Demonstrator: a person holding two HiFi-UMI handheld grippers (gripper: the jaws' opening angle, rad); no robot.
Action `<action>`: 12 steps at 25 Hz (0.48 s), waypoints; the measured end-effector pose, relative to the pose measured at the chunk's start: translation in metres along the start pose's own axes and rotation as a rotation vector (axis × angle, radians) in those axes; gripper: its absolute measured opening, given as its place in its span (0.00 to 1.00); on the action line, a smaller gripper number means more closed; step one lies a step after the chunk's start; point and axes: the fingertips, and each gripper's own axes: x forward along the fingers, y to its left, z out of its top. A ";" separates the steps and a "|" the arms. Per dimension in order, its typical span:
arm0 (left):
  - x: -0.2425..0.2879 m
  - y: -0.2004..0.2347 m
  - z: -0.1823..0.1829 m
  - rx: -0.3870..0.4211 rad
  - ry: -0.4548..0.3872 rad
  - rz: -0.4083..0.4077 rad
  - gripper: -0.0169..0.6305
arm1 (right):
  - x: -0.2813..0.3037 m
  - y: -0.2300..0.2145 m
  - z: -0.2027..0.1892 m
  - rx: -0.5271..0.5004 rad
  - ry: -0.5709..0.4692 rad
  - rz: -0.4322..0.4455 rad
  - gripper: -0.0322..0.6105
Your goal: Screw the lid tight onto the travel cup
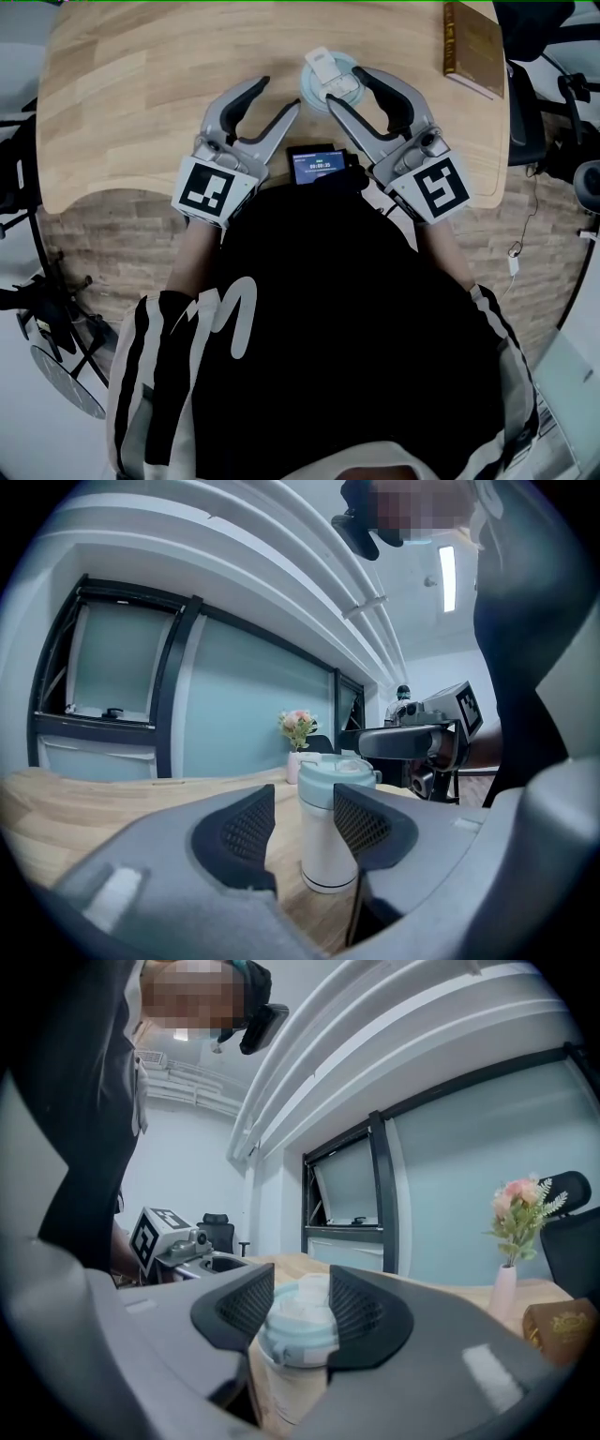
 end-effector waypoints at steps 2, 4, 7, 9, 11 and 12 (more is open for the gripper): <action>0.001 0.002 0.005 0.006 -0.017 0.011 0.30 | 0.000 -0.001 0.000 0.000 -0.004 -0.011 0.30; 0.002 0.003 0.008 0.006 -0.030 0.020 0.26 | -0.001 -0.002 0.000 0.000 -0.004 -0.018 0.28; 0.002 0.004 0.011 0.006 -0.036 0.027 0.23 | -0.002 -0.003 0.001 -0.001 -0.010 -0.027 0.25; 0.001 0.003 0.011 0.004 -0.038 0.030 0.21 | -0.002 -0.004 0.001 0.000 -0.015 -0.035 0.23; 0.001 0.002 0.012 0.006 -0.040 0.029 0.19 | -0.003 -0.004 0.002 0.001 -0.017 -0.043 0.21; 0.002 0.002 0.012 0.008 -0.041 0.028 0.18 | -0.003 -0.005 0.001 0.001 -0.017 -0.045 0.20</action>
